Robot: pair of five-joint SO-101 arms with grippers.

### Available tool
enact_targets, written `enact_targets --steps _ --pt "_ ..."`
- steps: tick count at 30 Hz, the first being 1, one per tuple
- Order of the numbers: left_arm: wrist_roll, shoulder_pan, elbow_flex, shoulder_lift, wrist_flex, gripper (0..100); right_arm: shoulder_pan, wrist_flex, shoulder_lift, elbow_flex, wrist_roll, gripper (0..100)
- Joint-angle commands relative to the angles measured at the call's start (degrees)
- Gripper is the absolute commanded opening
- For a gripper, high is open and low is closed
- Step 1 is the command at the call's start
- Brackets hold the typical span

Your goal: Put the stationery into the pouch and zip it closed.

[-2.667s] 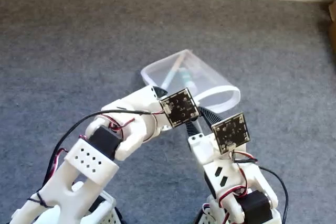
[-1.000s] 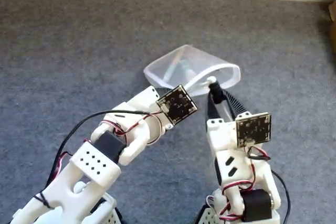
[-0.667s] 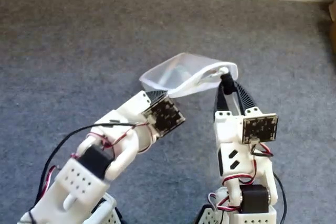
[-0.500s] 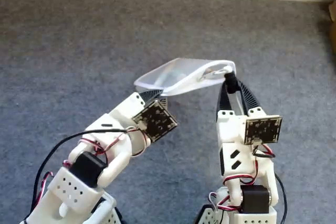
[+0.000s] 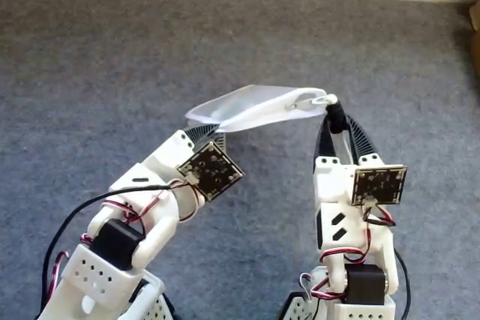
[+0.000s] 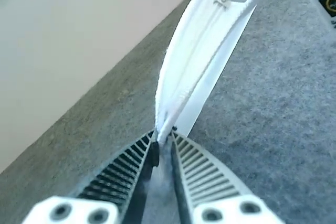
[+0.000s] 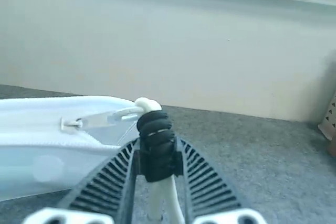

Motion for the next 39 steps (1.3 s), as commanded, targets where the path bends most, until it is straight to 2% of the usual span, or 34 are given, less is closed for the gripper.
enact_targets --steps 1,10,20,23,26,32,36,39 --pt "-1.85 -5.05 -0.31 -5.41 3.78 0 2.51 -2.33 -0.13 -0.75 0.44 0.6" --pt "-3.34 -6.99 0.13 -21.49 15.74 0 2.51 -2.33 -0.13 -0.75 0.44 0.6" --pt "-2.99 -6.73 6.64 -24.57 16.26 1 2.07 -1.98 -0.4 -1.1 0.0 1.8" --pt "-2.99 -6.73 6.73 -24.57 16.53 1 1.36 2.07 -0.48 -1.45 -0.09 10.1" --pt "-2.9 -5.93 6.73 -24.57 16.53 1 -3.47 7.16 -0.84 -2.86 0.0 16.1" --pt "-2.9 -1.1 8.22 -24.57 16.53 1 -13.49 18.07 -0.4 -9.19 0.18 16.2" --pt "-2.9 -0.92 7.16 -24.57 18.73 1 -20.09 26.33 -0.31 -15.08 0.26 16.2" --pt "-2.9 -1.19 5.76 -24.57 21.8 7 -22.37 29.49 -0.31 -17.71 0.35 16.2"
